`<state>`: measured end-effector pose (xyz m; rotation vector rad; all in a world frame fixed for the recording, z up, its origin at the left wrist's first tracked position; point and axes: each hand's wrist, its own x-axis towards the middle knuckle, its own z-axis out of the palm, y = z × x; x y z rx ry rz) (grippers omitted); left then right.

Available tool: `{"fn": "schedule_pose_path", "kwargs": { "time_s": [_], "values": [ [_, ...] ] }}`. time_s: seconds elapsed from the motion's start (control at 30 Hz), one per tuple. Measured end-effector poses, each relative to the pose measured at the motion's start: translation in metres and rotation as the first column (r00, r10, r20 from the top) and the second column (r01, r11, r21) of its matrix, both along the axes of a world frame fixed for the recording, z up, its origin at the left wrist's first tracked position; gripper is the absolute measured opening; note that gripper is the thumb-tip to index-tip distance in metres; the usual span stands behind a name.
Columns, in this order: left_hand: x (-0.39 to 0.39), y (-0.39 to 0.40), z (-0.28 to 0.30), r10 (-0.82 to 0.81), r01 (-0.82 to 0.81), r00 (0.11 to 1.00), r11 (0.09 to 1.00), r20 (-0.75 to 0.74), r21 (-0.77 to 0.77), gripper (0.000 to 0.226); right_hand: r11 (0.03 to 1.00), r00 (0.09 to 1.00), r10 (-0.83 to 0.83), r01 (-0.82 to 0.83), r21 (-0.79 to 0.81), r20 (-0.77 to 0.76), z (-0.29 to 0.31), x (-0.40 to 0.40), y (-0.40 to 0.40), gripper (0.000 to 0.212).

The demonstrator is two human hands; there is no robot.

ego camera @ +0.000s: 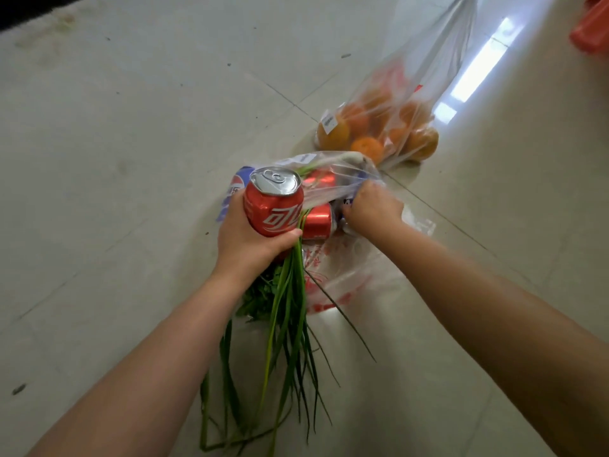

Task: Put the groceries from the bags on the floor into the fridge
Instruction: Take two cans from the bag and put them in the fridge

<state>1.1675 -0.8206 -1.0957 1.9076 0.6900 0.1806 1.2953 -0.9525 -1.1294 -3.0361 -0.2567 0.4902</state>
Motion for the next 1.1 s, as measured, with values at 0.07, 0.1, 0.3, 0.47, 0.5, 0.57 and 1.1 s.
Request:
{"fn": "schedule_pose_path", "kwargs": {
  "time_s": [0.07,0.1,0.3,0.47,0.5,0.57,1.1],
  "values": [
    [0.000,0.001,-0.001,0.004,-0.004,1.000,1.000,-0.004,-0.021,0.076,0.977,0.974,-0.186,0.198,0.084,-0.131,-0.005,0.002,0.006,0.069],
    [0.000,0.001,-0.001,0.000,0.000,1.000,1.000,-0.006,-0.028,0.076,0.956,0.955,-0.233,0.260,0.138,-0.182,-0.009,0.004,0.006,0.076],
    [-0.003,0.004,0.001,-0.004,0.004,1.000,0.998,-0.005,-0.062,0.078,0.865,0.914,-0.226,0.348,0.362,-0.338,0.009,-0.003,-0.020,0.050],
    [-0.007,0.004,-0.001,0.016,-0.014,1.000,0.996,0.019,-0.083,0.073,0.928,0.893,-0.173,0.290,0.236,-0.414,0.029,-0.056,-0.061,0.068],
    [-0.007,0.003,-0.001,0.024,-0.022,0.999,0.995,0.028,-0.093,0.072,0.960,0.909,-0.151,0.228,0.161,-0.390,0.029,-0.069,-0.065,0.069],
    [-0.008,0.001,-0.001,0.054,-0.048,0.997,0.992,0.054,-0.119,0.070,0.997,0.939,-0.071,0.081,0.017,-0.338,0.024,-0.092,-0.069,0.067],
    [-0.016,0.019,0.051,-0.204,0.321,0.931,0.853,-0.303,0.411,0.081,0.961,0.938,0.263,-0.275,-0.026,-0.225,0.021,-0.100,-0.028,0.048]
  ]
}}
